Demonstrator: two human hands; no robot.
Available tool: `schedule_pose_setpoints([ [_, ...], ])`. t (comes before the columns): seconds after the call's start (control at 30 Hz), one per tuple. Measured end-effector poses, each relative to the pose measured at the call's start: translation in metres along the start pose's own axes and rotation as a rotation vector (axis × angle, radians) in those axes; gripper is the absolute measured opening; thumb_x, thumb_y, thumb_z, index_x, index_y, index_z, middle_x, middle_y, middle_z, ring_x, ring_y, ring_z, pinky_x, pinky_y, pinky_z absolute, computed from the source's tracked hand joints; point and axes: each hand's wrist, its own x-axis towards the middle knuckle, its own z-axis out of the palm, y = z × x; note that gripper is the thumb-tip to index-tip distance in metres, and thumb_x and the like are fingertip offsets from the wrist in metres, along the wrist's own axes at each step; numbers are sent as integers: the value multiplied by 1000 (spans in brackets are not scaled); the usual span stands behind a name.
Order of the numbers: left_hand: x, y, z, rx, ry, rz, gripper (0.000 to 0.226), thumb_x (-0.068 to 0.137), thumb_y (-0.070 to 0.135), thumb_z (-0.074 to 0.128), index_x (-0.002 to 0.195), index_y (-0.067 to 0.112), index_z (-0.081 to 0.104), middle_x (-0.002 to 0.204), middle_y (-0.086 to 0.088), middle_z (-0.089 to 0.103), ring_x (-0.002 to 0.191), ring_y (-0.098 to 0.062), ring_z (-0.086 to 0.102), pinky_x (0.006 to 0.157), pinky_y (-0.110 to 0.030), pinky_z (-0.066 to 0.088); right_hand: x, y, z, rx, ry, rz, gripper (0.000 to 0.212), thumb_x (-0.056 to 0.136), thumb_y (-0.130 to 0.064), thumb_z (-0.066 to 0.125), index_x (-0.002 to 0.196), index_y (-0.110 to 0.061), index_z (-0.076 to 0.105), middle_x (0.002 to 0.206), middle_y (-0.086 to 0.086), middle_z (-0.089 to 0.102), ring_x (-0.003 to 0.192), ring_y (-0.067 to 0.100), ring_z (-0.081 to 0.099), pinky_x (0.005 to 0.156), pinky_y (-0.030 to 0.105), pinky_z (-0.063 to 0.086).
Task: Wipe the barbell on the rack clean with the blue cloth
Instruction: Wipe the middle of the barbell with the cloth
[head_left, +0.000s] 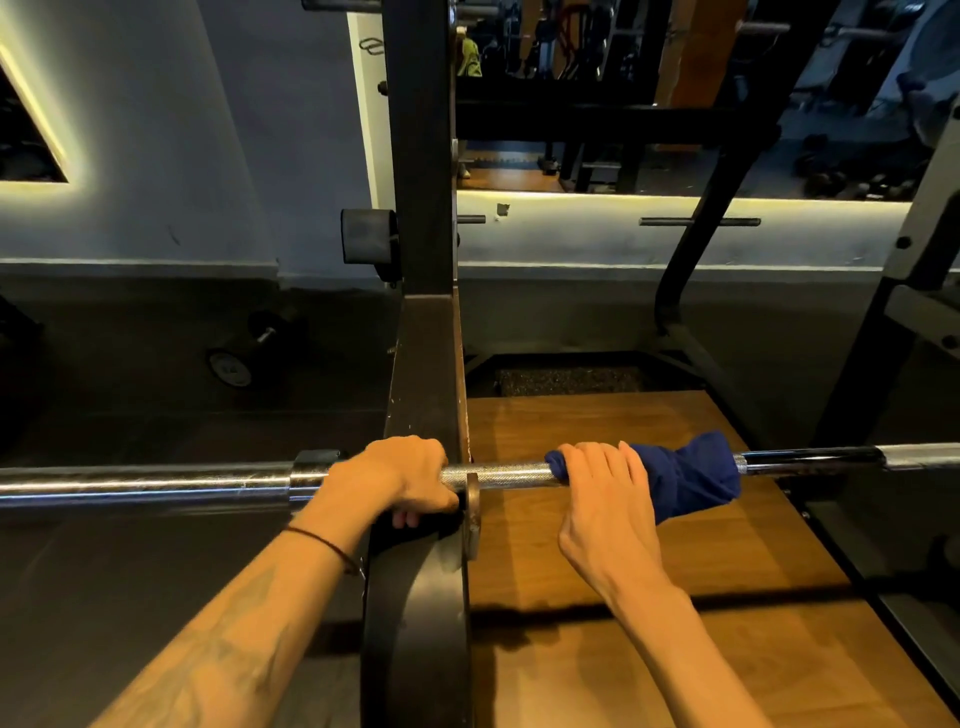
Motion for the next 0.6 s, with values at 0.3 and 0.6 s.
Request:
schedule_pose_setpoints([
  [0.3,-2,-6,57,387,797,84,28,89,49,64,98,28,48,86,4,63,75,-16,62,68,-31,42,-6,-60,7,-51,-126,-241,105,45,-17,91,143,-12,54,140,9,61,131,30,58,114,48,31],
  [0.6,-8,3,93,52,1134,153,16,82,22,66,92,22,53,85,4,46,75,-15,40,73,-33,36,-17,-4,5,-94,-66,101,107,51,-11,96,146,-9,48,149,12,52,143,32,41,120,53,25],
])
